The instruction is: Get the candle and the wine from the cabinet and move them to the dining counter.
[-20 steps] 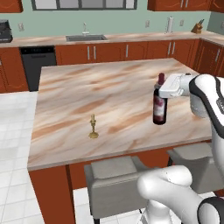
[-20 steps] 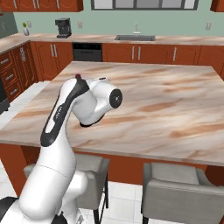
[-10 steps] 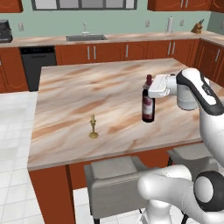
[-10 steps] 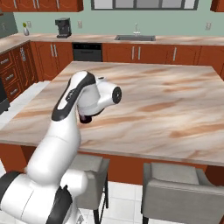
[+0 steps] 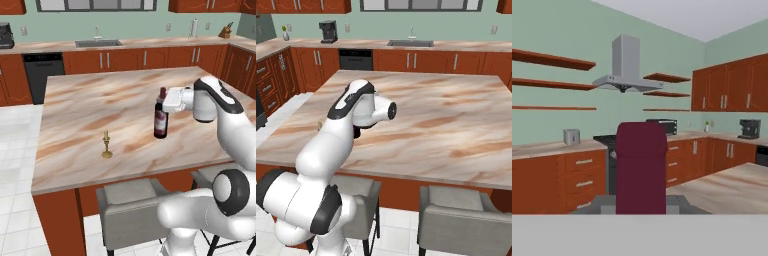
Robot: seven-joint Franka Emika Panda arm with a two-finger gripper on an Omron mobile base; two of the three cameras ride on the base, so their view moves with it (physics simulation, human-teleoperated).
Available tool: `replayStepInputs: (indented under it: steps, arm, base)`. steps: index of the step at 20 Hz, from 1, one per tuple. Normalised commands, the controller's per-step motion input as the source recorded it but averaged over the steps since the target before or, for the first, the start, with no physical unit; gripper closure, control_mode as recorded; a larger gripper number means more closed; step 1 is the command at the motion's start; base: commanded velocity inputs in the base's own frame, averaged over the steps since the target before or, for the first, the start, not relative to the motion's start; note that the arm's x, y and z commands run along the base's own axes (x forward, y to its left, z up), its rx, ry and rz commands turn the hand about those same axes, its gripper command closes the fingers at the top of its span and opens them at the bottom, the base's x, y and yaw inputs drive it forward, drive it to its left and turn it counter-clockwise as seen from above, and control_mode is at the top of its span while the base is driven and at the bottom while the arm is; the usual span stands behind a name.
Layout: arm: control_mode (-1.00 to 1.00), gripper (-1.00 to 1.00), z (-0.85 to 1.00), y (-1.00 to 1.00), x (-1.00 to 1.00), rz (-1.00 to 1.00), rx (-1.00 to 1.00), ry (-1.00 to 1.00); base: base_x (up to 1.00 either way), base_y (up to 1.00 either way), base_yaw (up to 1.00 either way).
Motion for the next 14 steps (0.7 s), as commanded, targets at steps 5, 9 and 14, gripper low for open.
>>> replayStepInputs:
  steps: [5, 9, 14]
  arm:
    - [-1.0, 1.0, -0.14, 0.06, 0.08, 0.06, 0.05, 0.01]
    - [-1.0, 1.0, -0.33, 0.18, 0.0, 0.07, 0.0, 0.0]
    - [-1.0, 1.0, -0.44, 0.21, 0.0, 0.06, 0.0, 0.0]
  base:
    - [0.0, 0.0, 0.0]
    - [0.0, 0.0, 0.0]
    - [0.0, 0.0, 0.0]
